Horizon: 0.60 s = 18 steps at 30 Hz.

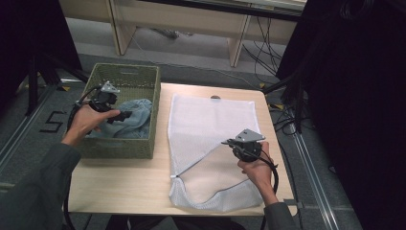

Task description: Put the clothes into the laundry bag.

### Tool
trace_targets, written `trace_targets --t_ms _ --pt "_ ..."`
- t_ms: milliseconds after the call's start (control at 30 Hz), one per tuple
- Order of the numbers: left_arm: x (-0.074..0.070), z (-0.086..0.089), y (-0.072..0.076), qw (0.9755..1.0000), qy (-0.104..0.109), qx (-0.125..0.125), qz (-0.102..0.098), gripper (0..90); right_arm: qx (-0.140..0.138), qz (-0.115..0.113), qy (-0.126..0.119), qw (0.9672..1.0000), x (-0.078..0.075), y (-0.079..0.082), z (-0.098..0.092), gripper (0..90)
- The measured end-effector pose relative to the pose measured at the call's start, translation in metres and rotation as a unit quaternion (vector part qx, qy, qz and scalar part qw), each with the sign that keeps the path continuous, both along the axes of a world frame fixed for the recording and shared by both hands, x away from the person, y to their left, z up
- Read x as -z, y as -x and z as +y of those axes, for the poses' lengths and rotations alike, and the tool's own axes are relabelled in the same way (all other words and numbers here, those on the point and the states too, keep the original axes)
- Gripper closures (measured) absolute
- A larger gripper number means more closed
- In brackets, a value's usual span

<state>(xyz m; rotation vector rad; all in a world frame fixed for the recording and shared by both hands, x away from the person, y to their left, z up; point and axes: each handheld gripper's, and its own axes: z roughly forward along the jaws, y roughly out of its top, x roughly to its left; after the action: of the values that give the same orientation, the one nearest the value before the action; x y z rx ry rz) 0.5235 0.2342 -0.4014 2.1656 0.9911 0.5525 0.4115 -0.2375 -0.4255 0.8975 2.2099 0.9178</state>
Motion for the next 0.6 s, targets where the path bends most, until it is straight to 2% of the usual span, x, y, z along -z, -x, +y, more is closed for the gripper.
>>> trace_targets --t_ms 33,100,133,200,267,300,333,367,400,433,467,500,567,600 --pt "0.003 -0.001 -0.003 0.9996 0.024 0.004 0.013 17.8 -0.001 -0.002 0.002 1.0000 0.000 0.000 0.000 89.9" --pt "0.006 -0.005 -0.007 0.9996 0.020 0.006 0.020 15.7 -0.001 0.008 0.001 1.0000 0.001 -0.001 0.000 89.8" --pt "0.007 -0.007 -0.008 0.9997 0.010 0.008 0.021 15.7 -0.001 0.008 0.001 1.0000 0.001 -0.001 0.000 89.8" --pt "0.010 -0.011 -0.009 0.9988 0.029 0.010 0.038 14.2 -0.010 0.003 0.009 0.9999 0.001 -0.002 -0.002 89.8" --pt "0.014 -0.016 -0.010 0.9988 0.014 0.022 0.041 13.8 -0.006 0.012 0.004 0.9999 0.002 -0.001 -0.001 89.7" --pt "0.014 -0.016 -0.010 0.9988 0.014 0.022 0.041 13.1 -0.006 0.012 0.004 0.9999 0.002 -0.001 -0.001 89.7" --pt "0.015 -0.017 -0.010 0.9981 0.008 0.033 0.052 13.1 -0.013 0.016 0.005 0.9998 0.002 -0.002 -0.001 89.6" --pt "0.018 -0.019 -0.011 0.9975 0.010 0.040 0.057 12.6 -0.015 0.014 0.008 0.9998 0.002 -0.002 -0.002 89.6" --pt "0.021 -0.024 -0.010 0.9959 0.000 0.058 0.069 12.8 -0.009 0.004 0.013 0.9999 0.002 -0.002 -0.001 89.6" --pt "0.021 -0.024 -0.010 0.9959 0.000 0.058 0.069 12.8 -0.009 0.004 0.013 0.9999 0.002 -0.002 -0.001 89.6" --pt "0.025 -0.030 -0.010 0.9946 -0.016 0.075 0.070 12.3 -0.011 0.003 0.015 0.9998 0.003 -0.002 -0.001 89.6" --pt "0.025 -0.030 -0.010 0.9946 -0.016 0.075 0.070 11.3 -0.011 0.003 0.015 0.9998 0.003 -0.002 -0.001 89.6" --pt "0.029 -0.036 -0.011 0.9939 -0.041 0.079 0.066 9.1 -0.008 0.016 0.006 0.9998 0.004 -0.002 0.000 89.5" --pt "0.032 -0.039 -0.012 0.9929 -0.051 0.080 0.071 7.2 -0.012 0.015 0.009 0.9998 0.004 -0.002 0.000 89.5"
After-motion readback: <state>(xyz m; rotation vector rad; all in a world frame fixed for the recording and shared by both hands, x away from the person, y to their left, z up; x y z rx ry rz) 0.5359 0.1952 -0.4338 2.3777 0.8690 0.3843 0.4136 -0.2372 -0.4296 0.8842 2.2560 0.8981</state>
